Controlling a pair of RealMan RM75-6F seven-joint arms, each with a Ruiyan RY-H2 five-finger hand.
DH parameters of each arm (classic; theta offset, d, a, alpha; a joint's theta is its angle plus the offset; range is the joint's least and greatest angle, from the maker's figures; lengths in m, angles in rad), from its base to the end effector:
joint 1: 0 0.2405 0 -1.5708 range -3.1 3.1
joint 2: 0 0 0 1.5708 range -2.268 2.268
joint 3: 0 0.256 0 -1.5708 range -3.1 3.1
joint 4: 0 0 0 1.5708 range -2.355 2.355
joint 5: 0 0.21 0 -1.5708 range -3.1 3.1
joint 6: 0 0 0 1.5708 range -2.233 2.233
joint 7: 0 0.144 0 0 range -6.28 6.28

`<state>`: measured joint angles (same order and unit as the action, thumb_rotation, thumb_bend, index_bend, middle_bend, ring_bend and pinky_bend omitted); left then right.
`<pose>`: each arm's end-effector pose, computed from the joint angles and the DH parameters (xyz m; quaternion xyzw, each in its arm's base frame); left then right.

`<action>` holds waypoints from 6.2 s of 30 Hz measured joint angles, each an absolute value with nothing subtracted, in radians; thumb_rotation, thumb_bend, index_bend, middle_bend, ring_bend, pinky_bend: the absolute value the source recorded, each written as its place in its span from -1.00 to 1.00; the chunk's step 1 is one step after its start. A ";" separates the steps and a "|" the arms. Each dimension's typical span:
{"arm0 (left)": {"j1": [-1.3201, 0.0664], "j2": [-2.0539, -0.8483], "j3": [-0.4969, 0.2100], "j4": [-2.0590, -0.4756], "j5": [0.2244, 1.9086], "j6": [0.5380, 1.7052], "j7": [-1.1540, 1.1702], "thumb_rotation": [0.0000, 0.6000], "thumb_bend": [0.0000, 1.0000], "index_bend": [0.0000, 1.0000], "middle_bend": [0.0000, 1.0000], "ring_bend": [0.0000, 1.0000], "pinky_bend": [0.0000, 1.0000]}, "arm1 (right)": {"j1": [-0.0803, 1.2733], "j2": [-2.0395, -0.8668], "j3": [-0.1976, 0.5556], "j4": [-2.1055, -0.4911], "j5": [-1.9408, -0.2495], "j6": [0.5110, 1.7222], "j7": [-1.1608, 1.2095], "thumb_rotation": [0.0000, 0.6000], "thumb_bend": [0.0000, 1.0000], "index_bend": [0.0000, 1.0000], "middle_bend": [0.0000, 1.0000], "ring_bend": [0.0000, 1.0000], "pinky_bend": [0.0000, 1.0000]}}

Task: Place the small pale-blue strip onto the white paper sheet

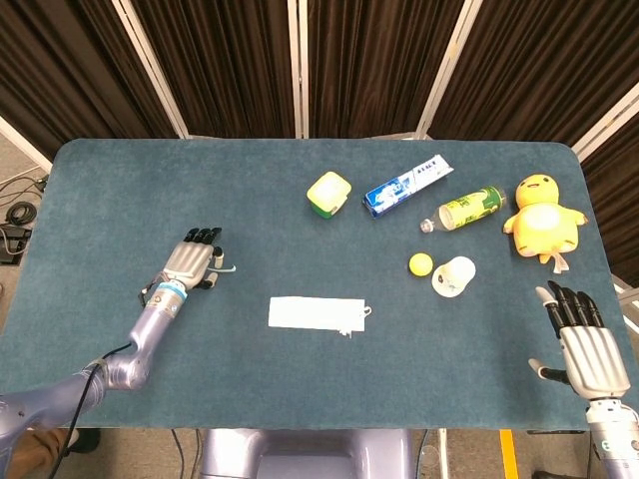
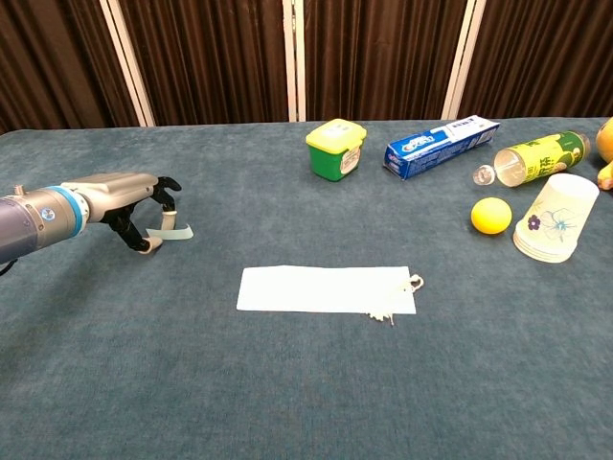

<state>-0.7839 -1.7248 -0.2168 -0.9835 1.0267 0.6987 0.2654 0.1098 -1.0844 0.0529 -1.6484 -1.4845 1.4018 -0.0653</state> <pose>-0.2166 0.3981 -0.0469 -0.7318 -0.4223 -0.2636 0.4655 -0.3082 -0.1885 0.1570 0.6224 -0.3871 0.3527 0.5817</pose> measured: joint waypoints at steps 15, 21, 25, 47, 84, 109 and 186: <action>-0.780 -1.712 -0.205 -1.039 1.068 0.753 0.234 1.00 -0.05 0.27 -1.00 -1.00 -1.00 | 0.109 -1.081 0.049 -1.652 -1.485 1.403 -0.063 1.00 -1.00 -0.94 -1.00 -1.00 -1.00; -0.784 -1.687 -0.197 -1.128 1.117 0.786 0.232 1.00 -0.05 0.27 -1.00 -1.00 -1.00 | 0.109 -1.079 0.050 -1.654 -1.484 1.405 -0.065 1.00 -1.00 -0.94 -1.00 -1.00 -1.00; -0.805 -1.683 -0.195 -1.194 1.128 0.783 0.245 1.00 -0.05 0.27 -1.00 -1.00 -1.00 | 0.109 -1.078 0.049 -1.656 -1.485 1.405 -0.064 1.00 -1.00 -0.93 -1.00 -1.00 -1.00; -0.972 -1.854 -0.210 -1.180 1.000 0.728 0.478 1.00 -0.06 0.22 -1.00 -1.00 -1.00 | 0.107 -1.070 0.056 -1.646 -1.465 1.403 -0.039 1.00 -1.00 -0.92 -1.00 -1.00 -1.00; -0.690 -1.344 -0.197 -1.686 1.075 1.186 0.480 1.00 -1.00 -1.00 -1.00 -1.00 -1.00 | 0.136 -1.085 0.041 -1.663 -1.504 1.370 -0.133 1.00 -0.98 -0.90 -1.00 -1.00 -1.00; -0.341 -1.079 -0.038 -1.962 1.134 1.484 0.498 1.00 -1.00 -1.00 -1.00 -1.00 -1.00 | 0.636 -1.208 0.145 -1.789 -1.340 0.730 -0.384 1.00 0.70 -0.58 -1.00 -1.00 -1.00; -0.326 -1.060 -0.101 -1.932 1.135 1.355 0.448 1.00 -1.00 -1.00 -1.00 -1.00 -1.00 | 0.972 -1.623 0.013 -1.516 -0.934 0.836 -0.738 1.00 1.00 -0.28 -1.00 -1.00 -1.00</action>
<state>-0.3262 -1.0598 -0.1009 -1.9321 1.1353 1.3550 0.4483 0.9719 -1.6229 0.0127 -1.5163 -0.9338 0.8356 -0.7383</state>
